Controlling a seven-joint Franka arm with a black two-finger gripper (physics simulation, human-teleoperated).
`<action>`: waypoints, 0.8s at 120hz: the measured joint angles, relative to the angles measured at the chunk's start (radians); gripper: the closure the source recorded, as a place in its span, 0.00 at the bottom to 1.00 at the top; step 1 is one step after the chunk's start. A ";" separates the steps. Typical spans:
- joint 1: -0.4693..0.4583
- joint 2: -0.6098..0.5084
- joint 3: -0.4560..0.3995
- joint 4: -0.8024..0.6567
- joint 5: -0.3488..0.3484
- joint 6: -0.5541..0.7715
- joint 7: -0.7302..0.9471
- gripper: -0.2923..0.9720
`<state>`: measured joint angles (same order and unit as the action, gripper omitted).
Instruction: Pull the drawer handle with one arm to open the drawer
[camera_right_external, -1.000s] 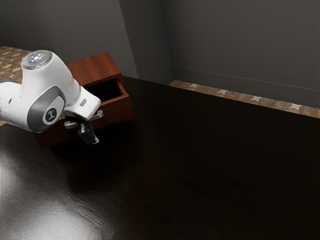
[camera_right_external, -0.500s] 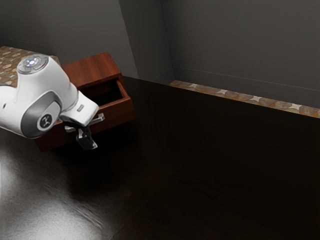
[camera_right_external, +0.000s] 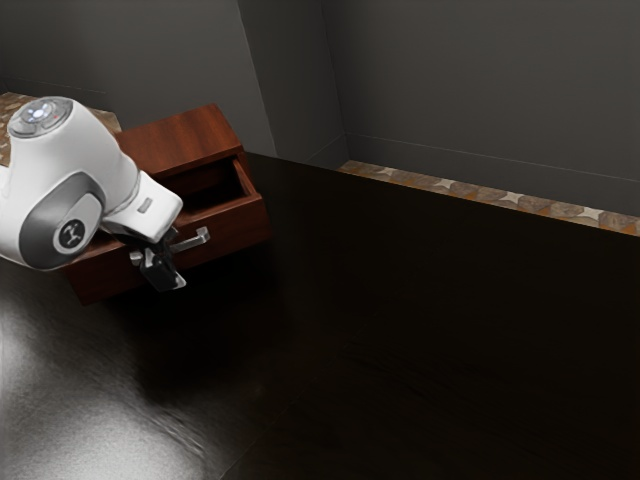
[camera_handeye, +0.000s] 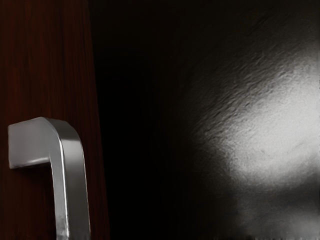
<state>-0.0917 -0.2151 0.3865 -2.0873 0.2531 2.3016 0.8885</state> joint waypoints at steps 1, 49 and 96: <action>0.000 -0.003 0.000 0.000 0.000 -0.001 0.000 0.23; 0.001 0.015 -0.002 0.316 -0.042 -0.365 -0.051 0.23; 0.000 -0.002 -0.054 0.499 -0.117 -0.724 -0.269 0.23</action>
<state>-0.0920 -0.2176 0.3328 -1.5886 0.1359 1.5776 0.6192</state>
